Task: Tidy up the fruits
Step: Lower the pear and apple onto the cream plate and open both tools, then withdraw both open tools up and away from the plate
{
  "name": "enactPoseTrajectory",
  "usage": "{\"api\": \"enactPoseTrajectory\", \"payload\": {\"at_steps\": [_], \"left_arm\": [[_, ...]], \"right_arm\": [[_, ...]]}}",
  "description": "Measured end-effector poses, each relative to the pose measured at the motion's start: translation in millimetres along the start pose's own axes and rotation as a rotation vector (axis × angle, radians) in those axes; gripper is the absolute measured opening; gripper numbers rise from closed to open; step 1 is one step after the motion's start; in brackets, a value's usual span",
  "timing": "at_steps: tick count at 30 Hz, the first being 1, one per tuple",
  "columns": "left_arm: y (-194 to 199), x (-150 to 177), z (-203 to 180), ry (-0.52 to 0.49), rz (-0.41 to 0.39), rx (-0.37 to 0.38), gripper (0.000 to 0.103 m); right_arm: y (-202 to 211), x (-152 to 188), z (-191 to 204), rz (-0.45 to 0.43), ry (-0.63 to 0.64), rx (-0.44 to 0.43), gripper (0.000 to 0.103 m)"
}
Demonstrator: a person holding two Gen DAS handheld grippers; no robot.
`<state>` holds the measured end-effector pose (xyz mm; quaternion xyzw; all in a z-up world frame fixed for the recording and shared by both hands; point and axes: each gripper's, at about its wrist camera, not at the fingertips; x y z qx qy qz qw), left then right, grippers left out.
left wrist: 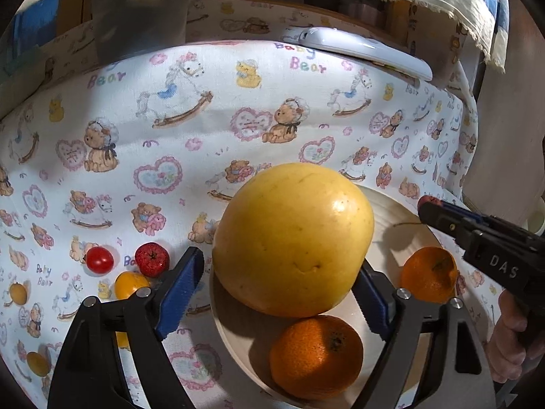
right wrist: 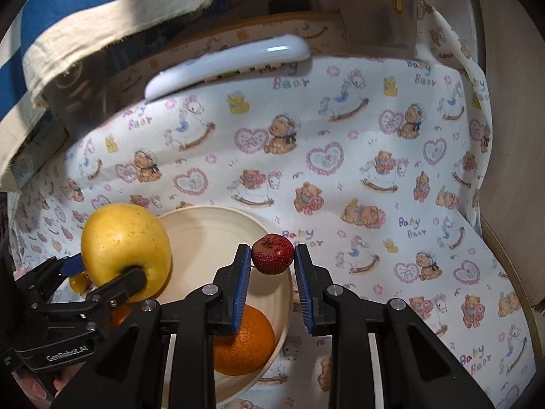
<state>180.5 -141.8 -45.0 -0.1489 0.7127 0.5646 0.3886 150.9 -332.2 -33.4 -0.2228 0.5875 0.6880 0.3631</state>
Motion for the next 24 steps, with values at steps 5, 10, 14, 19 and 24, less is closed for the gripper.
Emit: {"api": "enactPoseTrajectory", "payload": {"at_steps": [5, 10, 14, 19, 24], "left_arm": [[2.5, 0.5, 0.4, -0.004, -0.006, -0.009, 0.083], [2.0, 0.9, 0.8, 0.003, -0.006, -0.002, 0.083], [6.4, 1.9, -1.0, -0.006, -0.025, 0.0, 0.083], [10.8, 2.3, -7.9, -0.046, -0.044, -0.021, 0.083], [21.1, 2.5, -16.9, -0.11, -0.114, -0.081, 0.083]], "right_arm": [[-3.2, 1.8, -2.3, 0.013, -0.005, 0.009, 0.027], [-6.8, 2.0, -6.0, 0.039, -0.025, 0.005, 0.036], [-3.8, 0.9, -4.5, 0.037, -0.035, -0.009, 0.046], [13.3, -3.4, -1.3, -0.027, -0.042, -0.002, 0.049], [33.1, -8.1, 4.4, -0.104, -0.024, 0.002, 0.054]]}}
Point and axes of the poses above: each gripper's, at about its wrist camera, not at the fingertips, and y roughly against the way its jaws point, z to its left, x to its underside, and after that the axes turned 1 degree about z, right-handed
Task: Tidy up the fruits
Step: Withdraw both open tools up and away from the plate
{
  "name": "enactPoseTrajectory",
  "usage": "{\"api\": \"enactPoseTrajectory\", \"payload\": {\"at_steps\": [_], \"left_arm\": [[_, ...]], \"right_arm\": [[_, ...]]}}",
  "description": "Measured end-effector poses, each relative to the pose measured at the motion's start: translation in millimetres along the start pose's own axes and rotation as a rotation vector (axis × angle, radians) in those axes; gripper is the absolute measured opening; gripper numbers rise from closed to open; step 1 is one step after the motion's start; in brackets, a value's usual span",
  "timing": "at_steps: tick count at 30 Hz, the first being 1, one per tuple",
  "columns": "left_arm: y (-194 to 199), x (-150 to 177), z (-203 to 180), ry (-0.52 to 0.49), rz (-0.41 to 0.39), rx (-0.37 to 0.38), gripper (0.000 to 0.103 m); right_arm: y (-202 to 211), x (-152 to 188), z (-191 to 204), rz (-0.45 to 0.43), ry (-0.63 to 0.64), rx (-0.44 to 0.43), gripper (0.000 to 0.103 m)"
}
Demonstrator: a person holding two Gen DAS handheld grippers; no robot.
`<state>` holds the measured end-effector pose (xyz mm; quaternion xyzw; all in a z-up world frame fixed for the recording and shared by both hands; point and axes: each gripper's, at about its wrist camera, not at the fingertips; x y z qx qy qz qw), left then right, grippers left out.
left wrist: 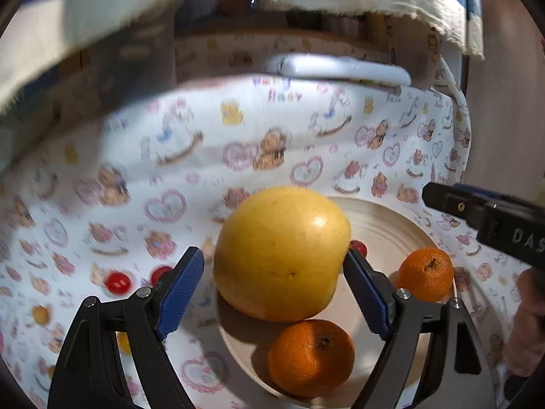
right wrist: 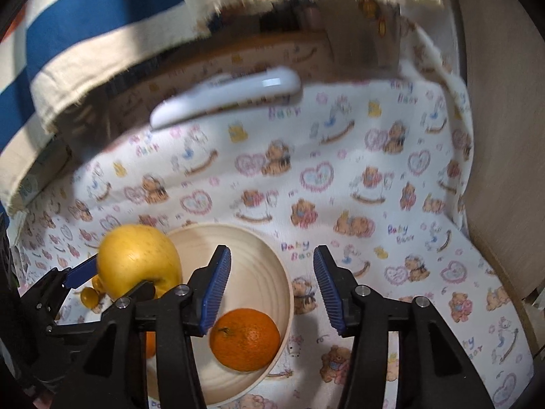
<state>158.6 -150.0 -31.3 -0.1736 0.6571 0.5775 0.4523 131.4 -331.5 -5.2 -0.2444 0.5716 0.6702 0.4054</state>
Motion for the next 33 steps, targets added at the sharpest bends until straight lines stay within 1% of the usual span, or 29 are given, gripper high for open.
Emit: {"api": "enactPoseTrajectory", "payload": {"at_steps": [2, 4, 6, 10, 12, 14, 16, 19, 20, 22, 24, 25, 26, 27, 29, 33], "left_arm": [[5.8, -2.0, -3.1, -0.019, -0.027, -0.018, 0.083], [13.3, -5.3, -4.4, -0.018, -0.061, -0.012, 0.083], [19.9, -9.0, -2.7, -0.002, -0.084, -0.004, 0.083], [34.9, -15.0, 7.7, 0.039, -0.133, -0.003, 0.083], [45.9, -19.4, 12.2, 0.052, -0.165, -0.014, 0.083], [59.0, -24.5, 15.5, 0.06, -0.195, -0.029, 0.083], [78.4, -27.2, 22.8, 0.075, -0.24, -0.042, 0.087], [106.9, -28.8, 34.0, 0.091, -0.299, -0.077, 0.099], [117.2, -28.4, 39.0, 0.092, -0.318, -0.101, 0.103], [139.6, -26.9, 50.6, 0.102, -0.361, -0.13, 0.103], [161.1, -23.7, 61.0, 0.102, -0.397, -0.142, 0.103], [172.0, -21.5, 65.9, 0.103, -0.416, -0.157, 0.103], [179.6, -19.8, 69.6, 0.105, -0.431, -0.168, 0.103], [189.4, -16.6, 75.0, 0.111, -0.448, -0.181, 0.103], [200.9, -11.4, 82.9, 0.125, -0.466, -0.198, 0.103], [217.1, 4.2, 96.0, 0.146, -0.486, -0.22, 0.103]], "right_arm": [[6.9, -1.4, 5.3, -0.031, 0.021, 0.02, 0.064], [14.9, -2.2, 11.9, -0.069, 0.051, 0.04, 0.069], [23.0, -3.4, 17.3, -0.101, 0.08, 0.047, 0.069], [41.1, -7.6, 18.4, -0.153, 0.078, 0.043, 0.07], [50.6, -9.8, 19.3, -0.186, 0.082, 0.054, 0.072], [57.4, -10.2, 21.4, -0.219, 0.096, 0.079, 0.077], [63.6, -11.0, 23.9, -0.249, 0.113, 0.092, 0.078], [73.8, -12.6, 26.2, -0.272, 0.108, 0.07, 0.08], [77.8, -12.3, 26.7, -0.283, 0.102, 0.061, 0.084], [88.3, -11.3, 30.3, -0.319, 0.104, 0.052, 0.085], [99.2, -12.1, 38.0, -0.351, 0.146, 0.067, 0.086], [104.4, -12.2, 40.9, -0.364, 0.162, 0.066, 0.09], [109.4, -12.1, 43.2, -0.378, 0.169, 0.058, 0.097], [115.0, -12.1, 44.1, -0.396, 0.165, 0.046, 0.101], [125.2, -10.5, 44.6, -0.429, 0.135, 0.027, 0.102], [132.1, -8.0, 49.8, -0.429, 0.122, -0.024, 0.102]]}}
Point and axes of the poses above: each gripper's, at about its wrist camera, not at the fingertips, and y roughly against the way its jaws point, z to its left, x to its underside, and after that the axes turned 1 degree about z, right-handed
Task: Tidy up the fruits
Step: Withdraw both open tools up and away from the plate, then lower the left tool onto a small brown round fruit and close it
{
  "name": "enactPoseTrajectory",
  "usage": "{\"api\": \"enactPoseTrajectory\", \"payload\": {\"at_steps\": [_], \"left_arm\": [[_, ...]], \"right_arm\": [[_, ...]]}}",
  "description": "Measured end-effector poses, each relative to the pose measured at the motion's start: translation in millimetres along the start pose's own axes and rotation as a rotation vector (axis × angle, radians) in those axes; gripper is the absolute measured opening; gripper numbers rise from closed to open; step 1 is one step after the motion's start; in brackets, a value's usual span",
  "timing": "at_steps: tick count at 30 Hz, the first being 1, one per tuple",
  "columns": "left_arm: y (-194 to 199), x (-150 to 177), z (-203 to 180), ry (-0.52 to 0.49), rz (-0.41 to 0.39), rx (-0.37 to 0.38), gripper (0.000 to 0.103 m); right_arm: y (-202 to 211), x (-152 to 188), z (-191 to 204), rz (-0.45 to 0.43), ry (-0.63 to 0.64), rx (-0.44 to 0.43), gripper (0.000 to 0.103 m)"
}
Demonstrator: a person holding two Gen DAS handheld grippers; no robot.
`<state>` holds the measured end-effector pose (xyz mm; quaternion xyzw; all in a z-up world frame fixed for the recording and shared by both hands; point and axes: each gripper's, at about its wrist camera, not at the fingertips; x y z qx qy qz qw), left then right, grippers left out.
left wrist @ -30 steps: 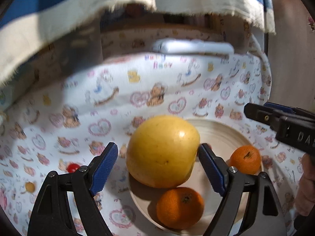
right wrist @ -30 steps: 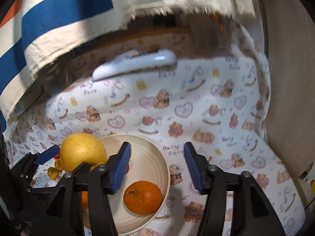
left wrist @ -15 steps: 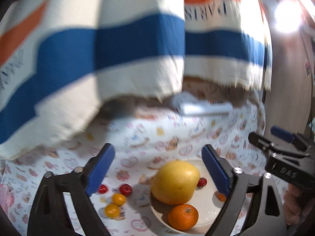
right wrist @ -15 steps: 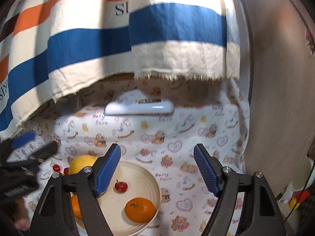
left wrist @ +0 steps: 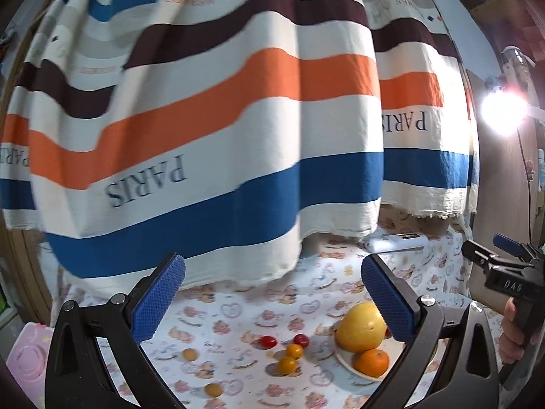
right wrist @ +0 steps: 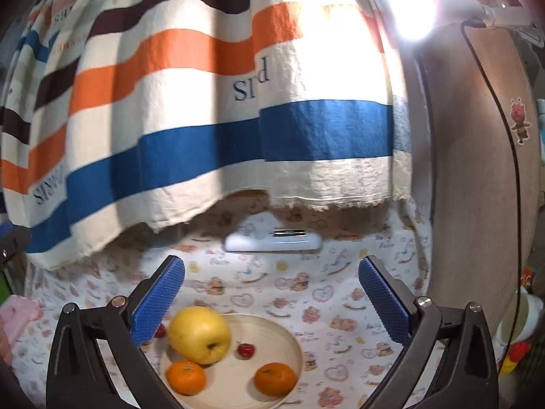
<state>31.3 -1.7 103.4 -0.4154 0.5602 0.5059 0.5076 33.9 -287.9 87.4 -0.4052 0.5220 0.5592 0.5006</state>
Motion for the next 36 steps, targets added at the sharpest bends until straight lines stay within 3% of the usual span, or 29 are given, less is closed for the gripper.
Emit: {"api": "enactPoseTrajectory", "payload": {"at_steps": [12, 18, 21, 25, 29, 33, 36], "left_arm": [[-5.4, 54.1, 40.0, 0.007, 0.066, -0.047, 0.103], [-8.7, 64.7, 47.5, 0.006, 0.072, -0.052, 0.103], [-11.6, 68.0, 47.3, 0.006, 0.088, -0.041, 0.103], [-22.5, 70.8, 46.7, 0.002, 0.159, 0.0, 0.103], [-32.4, 72.9, 47.9, -0.003, 0.235, -0.034, 0.103], [-45.2, 79.1, 53.1, 0.012, 0.324, -0.064, 0.103], [-56.9, 87.1, 61.2, 0.033, 0.402, -0.082, 0.103]], "right_arm": [[-4.7, 28.8, 39.9, -0.003, 0.094, -0.03, 0.102], [-11.8, 48.5, 59.4, 0.019, 0.163, -0.06, 0.102], [-16.9, 57.5, 62.6, 0.038, 0.159, -0.126, 0.102], [-20.5, 65.2, 63.9, 0.048, 0.128, -0.145, 0.102], [-23.9, 67.0, 67.8, 0.07, 0.169, -0.125, 0.102], [-34.1, 69.9, 66.3, 0.155, 0.16, -0.172, 0.102], [-36.7, 72.9, 67.6, 0.165, 0.17, -0.168, 0.102]]}}
Point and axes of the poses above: each gripper's, at about its wrist camera, not at the fingertips, and y roughly against the way its jaws point, z to its left, x to its underside, and after that the axes turned 1 degree about z, right-handed
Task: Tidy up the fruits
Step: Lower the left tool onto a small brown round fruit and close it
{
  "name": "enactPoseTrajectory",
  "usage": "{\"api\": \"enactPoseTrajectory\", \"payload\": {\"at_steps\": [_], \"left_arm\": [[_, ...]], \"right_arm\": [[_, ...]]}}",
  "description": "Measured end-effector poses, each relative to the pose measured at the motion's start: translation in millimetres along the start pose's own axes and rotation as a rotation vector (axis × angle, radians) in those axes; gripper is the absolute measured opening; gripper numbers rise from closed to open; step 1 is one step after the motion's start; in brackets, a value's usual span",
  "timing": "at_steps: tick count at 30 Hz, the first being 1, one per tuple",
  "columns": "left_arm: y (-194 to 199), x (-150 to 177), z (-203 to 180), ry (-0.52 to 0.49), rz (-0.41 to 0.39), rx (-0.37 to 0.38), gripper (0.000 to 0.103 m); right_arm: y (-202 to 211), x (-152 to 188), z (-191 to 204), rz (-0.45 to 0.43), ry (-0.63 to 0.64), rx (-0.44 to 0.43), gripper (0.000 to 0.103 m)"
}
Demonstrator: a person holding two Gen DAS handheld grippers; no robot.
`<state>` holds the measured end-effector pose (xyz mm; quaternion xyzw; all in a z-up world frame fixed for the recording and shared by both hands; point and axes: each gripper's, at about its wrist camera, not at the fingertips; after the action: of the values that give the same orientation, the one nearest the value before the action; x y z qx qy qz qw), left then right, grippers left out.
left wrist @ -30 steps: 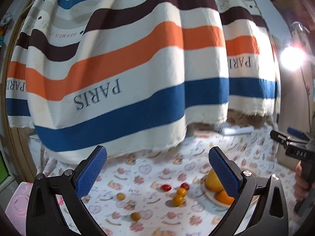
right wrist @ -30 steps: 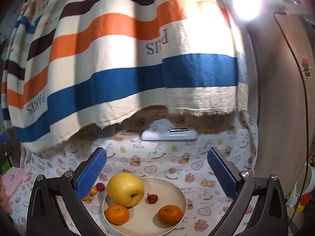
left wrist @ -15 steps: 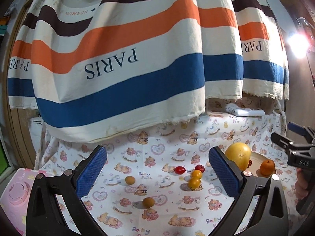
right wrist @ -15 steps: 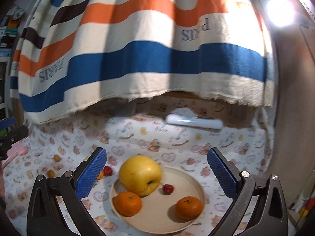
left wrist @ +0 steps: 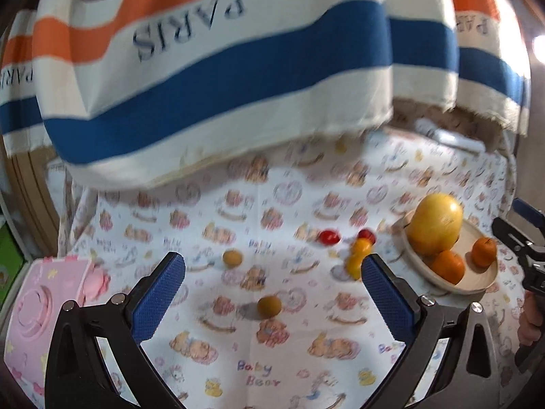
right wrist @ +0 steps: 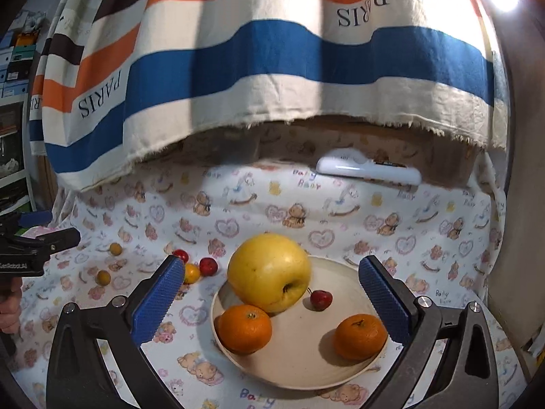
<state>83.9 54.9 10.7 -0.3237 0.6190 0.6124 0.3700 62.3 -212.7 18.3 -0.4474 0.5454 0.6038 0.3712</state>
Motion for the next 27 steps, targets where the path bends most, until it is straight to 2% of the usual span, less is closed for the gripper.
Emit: {"api": "enactPoseTrajectory", "payload": {"at_steps": [4, 6, 9, 15, 20, 22, 24, 25, 27], "left_arm": [[-27.8, 5.7, 12.4, 0.04, 0.143, -0.018, 0.1], [-44.2, 11.8, 15.3, 0.035, 0.228, -0.023, 0.087], [-63.9, 21.0, 23.3, 0.072, 0.316, -0.004, 0.077], [-78.4, 29.1, 33.0, 0.107, 0.359, 0.067, 0.057], [-81.8, 32.3, 36.0, 0.131, 0.377, 0.094, 0.049], [-80.4, 33.9, 33.8, 0.128, 0.377, 0.115, 0.042], [-78.8, 36.0, 32.1, 0.13, 0.382, 0.159, 0.023], [-78.8, 33.3, 29.9, 0.129, 0.385, 0.174, 0.024], [-74.7, 34.1, 25.3, 0.101, 0.372, 0.141, 0.024]], "right_arm": [[-2.0, 1.6, -0.4, 0.012, -0.004, -0.013, 0.102], [-3.1, 2.3, 0.1, 0.018, -0.002, -0.016, 0.102], [-6.0, 3.5, 1.0, 0.036, 0.001, -0.024, 0.102], [-5.4, 3.3, 2.9, 0.035, 0.013, -0.026, 0.102], [-5.0, 3.0, 2.8, 0.034, 0.014, -0.025, 0.102], [-5.1, 2.8, 2.7, 0.035, 0.013, -0.02, 0.102], [-6.5, 3.2, 2.7, 0.038, 0.02, -0.012, 0.102], [-6.9, 3.1, 2.0, 0.038, 0.024, -0.003, 0.102], [-8.9, 3.8, 0.0, 0.043, 0.023, 0.017, 0.102]]}}
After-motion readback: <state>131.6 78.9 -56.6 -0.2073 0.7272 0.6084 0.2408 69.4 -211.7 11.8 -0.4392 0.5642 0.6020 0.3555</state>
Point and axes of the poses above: each gripper's, at about its wrist camera, not at the fingertips, and y roughly against the way its jaws point, z to its left, x to its underside, and after that the axes turned 1 degree about z, right-handed
